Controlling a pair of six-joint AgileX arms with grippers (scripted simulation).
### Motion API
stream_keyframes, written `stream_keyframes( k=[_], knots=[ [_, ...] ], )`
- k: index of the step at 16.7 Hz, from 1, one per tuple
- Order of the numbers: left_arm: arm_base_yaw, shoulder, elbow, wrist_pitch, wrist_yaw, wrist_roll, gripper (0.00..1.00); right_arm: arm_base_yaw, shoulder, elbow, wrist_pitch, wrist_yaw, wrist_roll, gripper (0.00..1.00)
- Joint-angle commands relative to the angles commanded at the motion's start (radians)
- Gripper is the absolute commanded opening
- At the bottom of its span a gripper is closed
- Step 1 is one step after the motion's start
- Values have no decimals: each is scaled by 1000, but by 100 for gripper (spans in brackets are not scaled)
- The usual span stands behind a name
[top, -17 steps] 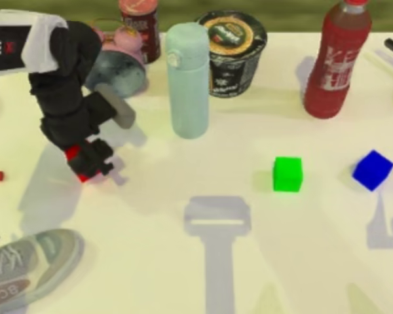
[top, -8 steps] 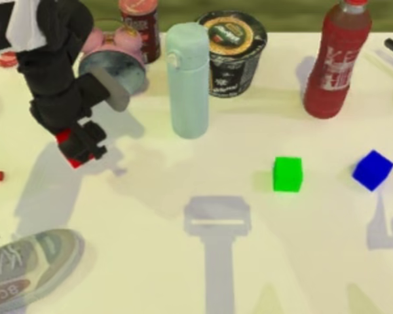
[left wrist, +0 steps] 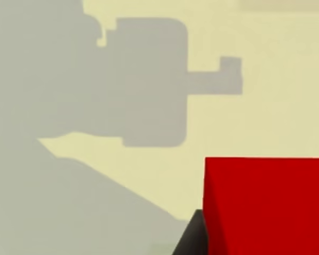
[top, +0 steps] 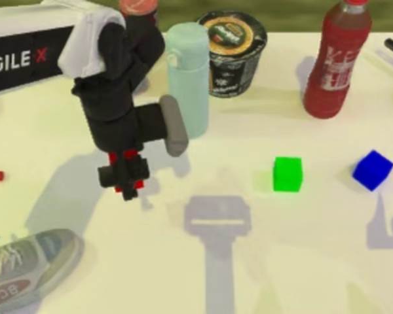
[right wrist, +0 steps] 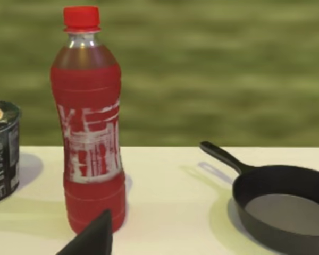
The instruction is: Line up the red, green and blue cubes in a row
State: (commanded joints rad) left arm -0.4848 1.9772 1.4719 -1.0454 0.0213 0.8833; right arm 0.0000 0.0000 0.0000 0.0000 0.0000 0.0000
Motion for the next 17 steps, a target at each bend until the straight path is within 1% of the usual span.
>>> stream_keyframes(
  k=[2, 4, 10, 17],
  knots=[
    [-67, -32, -32, -3, 0, 58, 0, 0, 0, 0, 0, 0, 0, 100],
    [-104, -51, -49, -3, 0, 92, 0, 0, 0, 0, 0, 0, 0, 100],
    [-106, -42, -57, 15, 0, 96, 0, 0, 0, 0, 0, 0, 0, 100],
    [-110, 48, -186, 236, 0, 93, 0, 0, 0, 0, 0, 0, 0, 100]
  ],
)
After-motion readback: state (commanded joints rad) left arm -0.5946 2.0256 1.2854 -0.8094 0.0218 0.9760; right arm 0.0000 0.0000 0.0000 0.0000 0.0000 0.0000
